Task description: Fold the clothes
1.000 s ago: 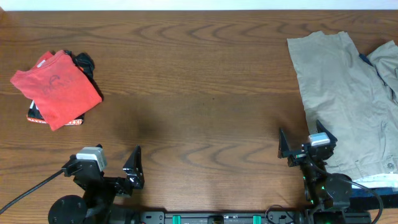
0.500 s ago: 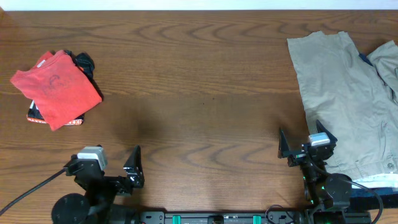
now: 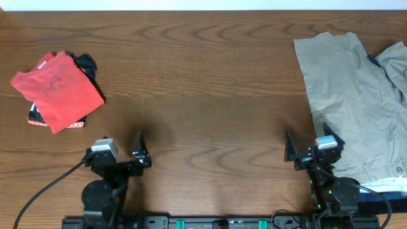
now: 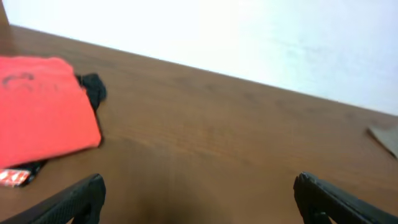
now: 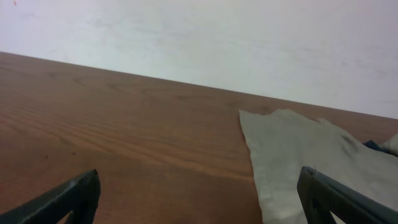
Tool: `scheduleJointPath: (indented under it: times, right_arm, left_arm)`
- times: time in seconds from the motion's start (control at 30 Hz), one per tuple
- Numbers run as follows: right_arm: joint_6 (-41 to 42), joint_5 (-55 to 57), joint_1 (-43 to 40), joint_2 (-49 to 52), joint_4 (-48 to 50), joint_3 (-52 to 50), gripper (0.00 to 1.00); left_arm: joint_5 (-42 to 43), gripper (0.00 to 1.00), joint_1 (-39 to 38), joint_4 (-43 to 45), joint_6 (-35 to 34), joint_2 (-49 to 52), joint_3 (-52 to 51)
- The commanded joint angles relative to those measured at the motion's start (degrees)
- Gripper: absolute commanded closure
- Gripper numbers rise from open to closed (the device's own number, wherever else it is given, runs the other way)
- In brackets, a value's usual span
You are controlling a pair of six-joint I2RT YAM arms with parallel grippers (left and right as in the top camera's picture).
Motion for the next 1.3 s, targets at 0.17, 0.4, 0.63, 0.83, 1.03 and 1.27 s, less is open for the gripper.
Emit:
scheduleJointPath:
  times: [0.17,0.4,0.63,0.83,1.03,1.27]
  right_arm:
    - [-0.76,-0.44,0.46,-0.35,-0.26,-0.04,0.01]
    - [-0.76,-0.44,0.46,-0.35,-0.26,-0.04,0.01]
    - [-0.76,-0.44,0.46,-0.35,-0.26,-0.04,0.01]
    - [-0.76,-0.44,0.46,-0.35,-0.26,-0.04,0.01]
    - [-0.76,-0.44,0.46,-0.35,-0.26,-0.04,0.01]
    - [-0.76,-0.44,0.46,-0.35,-0.26,-0.04,0.01]
  left_arm:
    - [-0.66,0.02,0.98,13.88,-0.98,-0.59,-12.5]
    - [-0.68,0.02,0.96,13.6,-0.96,-0.46,-12.48]
    - [-0.66,0.02,0.96,13.6,-0.96,-0.46,-12.48]
    - [-0.68,0.02,0.96,13.6,-0.96,-0.46,-12.48]
    - [-0.68,0.02,0.96,13.6,-0.96,-0.46,-12.48]
    - [-0.68,0.02,0.96,13.6,-0.96,-0.46,-12.48]
